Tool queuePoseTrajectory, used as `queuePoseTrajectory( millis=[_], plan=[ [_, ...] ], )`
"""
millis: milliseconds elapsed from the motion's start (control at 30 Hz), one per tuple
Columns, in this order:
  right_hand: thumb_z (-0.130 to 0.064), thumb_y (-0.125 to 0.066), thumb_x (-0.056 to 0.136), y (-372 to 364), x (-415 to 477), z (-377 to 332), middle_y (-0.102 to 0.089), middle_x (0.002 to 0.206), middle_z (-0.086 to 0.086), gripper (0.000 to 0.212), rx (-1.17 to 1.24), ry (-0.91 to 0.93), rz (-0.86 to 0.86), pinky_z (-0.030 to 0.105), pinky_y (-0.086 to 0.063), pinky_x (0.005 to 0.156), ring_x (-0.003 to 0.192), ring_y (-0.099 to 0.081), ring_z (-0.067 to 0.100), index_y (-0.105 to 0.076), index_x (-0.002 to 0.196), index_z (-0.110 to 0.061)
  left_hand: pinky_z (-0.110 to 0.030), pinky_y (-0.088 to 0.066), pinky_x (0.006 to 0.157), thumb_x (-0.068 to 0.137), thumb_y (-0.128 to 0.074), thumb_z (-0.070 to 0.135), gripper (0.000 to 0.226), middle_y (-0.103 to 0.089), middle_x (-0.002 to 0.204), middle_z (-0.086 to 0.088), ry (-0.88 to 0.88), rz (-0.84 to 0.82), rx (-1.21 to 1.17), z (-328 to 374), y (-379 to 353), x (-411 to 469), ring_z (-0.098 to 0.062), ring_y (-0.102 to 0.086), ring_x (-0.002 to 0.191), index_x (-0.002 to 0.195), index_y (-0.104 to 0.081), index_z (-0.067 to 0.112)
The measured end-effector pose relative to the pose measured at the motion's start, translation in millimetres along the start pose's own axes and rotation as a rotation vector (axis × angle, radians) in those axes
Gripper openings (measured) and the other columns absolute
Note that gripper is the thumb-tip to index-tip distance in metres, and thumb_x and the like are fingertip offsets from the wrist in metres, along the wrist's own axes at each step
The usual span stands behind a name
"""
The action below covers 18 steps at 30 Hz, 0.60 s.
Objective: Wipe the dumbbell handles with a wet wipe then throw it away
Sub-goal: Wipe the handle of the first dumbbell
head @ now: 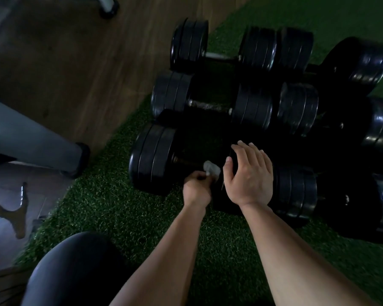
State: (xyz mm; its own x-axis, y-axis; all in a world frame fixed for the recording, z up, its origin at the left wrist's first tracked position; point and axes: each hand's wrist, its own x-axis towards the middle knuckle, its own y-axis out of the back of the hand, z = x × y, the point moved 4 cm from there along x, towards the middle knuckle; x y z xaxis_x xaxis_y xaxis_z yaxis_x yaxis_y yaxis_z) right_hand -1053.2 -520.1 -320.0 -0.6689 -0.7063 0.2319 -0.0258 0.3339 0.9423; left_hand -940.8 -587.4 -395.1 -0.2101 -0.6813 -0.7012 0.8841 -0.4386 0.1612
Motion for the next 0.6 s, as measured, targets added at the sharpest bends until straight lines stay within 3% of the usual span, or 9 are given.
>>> queuePoseTrajectory(
  millis=[100,267,433,600],
  plan=[
    [-0.038,-0.043,0.098,-1.3,1.4,0.6,-0.061,0.134,0.002,0.040,0.004,0.004,0.002,0.044,-0.033,0.114,0.131,-0.050,0.025,-0.062,0.126,-0.016,-0.026,-0.040,0.056,0.088,-0.071,0.033,0.013,-0.070,0.076,0.001,-0.170,0.006,0.169,17.7,17.7,-5.4,-0.014,-0.057,0.061,0.087,-0.068,0.021],
    [-0.038,-0.044,0.096,0.3,2.1,1.1,-0.061,0.134,0.001,0.040,0.040,-0.011,-0.023,0.043,-0.032,0.114,0.132,-0.049,0.024,-0.061,0.126,-0.017,-0.025,-0.043,0.054,0.089,-0.067,0.039,0.016,-0.068,0.074,0.007,-0.391,0.043,0.359,55.3,47.0,-24.2,-0.008,-0.059,0.062,0.086,-0.067,0.023],
    [-0.039,-0.043,0.096,4.4,1.8,-0.5,-0.060,0.134,0.000,0.041,0.047,-0.017,-0.039,0.043,-0.031,0.115,0.132,-0.049,0.023,-0.059,0.127,-0.019,-0.016,-0.036,0.045,0.085,-0.068,0.043,0.024,-0.062,0.068,0.006,-0.460,0.048,0.452,90.0,64.7,-33.1,-0.006,-0.055,0.058,0.080,-0.063,0.020],
    [-0.041,-0.040,0.095,6.9,2.0,-1.6,-0.059,0.134,-0.002,0.042,0.045,-0.030,-0.065,0.043,-0.032,0.115,0.131,-0.049,0.022,-0.059,0.126,-0.021,-0.021,-0.036,0.051,0.085,-0.070,0.040,0.026,-0.057,0.066,0.009,-0.509,-0.036,0.472,115.2,72.1,-30.5,-0.002,-0.050,0.058,0.075,-0.057,0.020]
  ],
)
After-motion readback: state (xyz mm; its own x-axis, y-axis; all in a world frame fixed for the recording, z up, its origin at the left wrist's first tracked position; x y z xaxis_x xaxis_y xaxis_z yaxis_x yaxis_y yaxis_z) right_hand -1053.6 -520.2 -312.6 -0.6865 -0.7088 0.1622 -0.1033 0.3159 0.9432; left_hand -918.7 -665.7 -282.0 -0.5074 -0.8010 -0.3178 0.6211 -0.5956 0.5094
